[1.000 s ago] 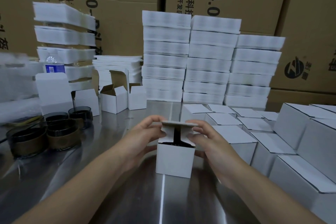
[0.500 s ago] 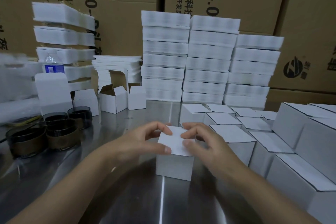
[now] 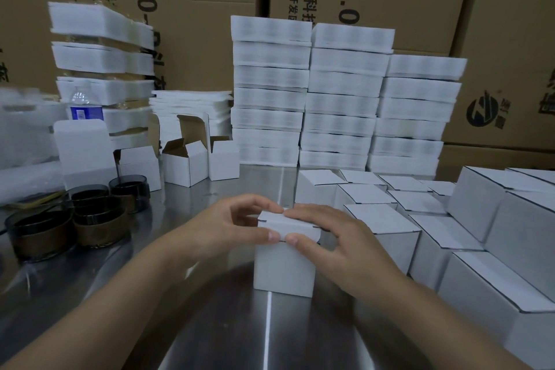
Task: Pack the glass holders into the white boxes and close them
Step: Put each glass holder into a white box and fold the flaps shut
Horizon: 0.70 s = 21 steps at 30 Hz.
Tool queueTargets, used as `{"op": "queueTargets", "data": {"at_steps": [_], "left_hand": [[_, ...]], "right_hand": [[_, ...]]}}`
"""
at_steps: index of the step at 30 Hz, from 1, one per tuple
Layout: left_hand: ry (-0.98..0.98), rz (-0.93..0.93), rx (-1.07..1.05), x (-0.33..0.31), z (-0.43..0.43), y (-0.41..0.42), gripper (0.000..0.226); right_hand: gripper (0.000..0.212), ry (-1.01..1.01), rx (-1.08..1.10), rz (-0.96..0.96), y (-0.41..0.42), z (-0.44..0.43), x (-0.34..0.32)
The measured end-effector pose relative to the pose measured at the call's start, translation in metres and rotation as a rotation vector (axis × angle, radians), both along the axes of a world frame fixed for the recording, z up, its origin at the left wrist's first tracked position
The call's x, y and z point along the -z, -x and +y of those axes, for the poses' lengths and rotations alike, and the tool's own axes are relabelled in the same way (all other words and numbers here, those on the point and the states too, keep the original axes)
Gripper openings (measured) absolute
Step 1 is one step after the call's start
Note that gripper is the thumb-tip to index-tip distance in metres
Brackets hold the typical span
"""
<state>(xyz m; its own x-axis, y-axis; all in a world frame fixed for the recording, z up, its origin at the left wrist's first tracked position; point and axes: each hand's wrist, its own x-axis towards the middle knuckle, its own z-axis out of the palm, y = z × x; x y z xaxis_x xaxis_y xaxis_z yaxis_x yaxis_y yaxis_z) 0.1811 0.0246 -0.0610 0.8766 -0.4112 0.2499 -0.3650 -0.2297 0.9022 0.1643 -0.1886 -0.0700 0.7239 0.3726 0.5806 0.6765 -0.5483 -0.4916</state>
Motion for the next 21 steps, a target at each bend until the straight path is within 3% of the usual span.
{"op": "queueTargets", "data": {"at_steps": [4, 7, 12, 15, 21], "left_hand": [[0.002, 0.0, 0.0, -0.001, 0.0, 0.001, 0.041], [0.032, 0.02, -0.033, 0.0, -0.002, 0.002, 0.025], [0.027, 0.077, -0.046, 0.001, 0.0, -0.001, 0.017], [0.034, 0.063, -0.032, 0.004, 0.001, -0.003, 0.018], [0.033, 0.044, -0.01, 0.007, 0.002, -0.008, 0.038]], "right_hand": [[0.031, -0.099, -0.049, 0.077, -0.001, 0.001, 0.002], [0.034, -0.031, -0.065, 0.097, 0.0, 0.001, 0.001], [0.046, 0.008, -0.067, 0.085, 0.001, 0.0, 0.0], [0.046, 0.034, -0.057, 0.072, 0.0, 0.0, 0.002], [0.026, 0.074, -0.034, 0.05, -0.002, 0.0, 0.004]]}}
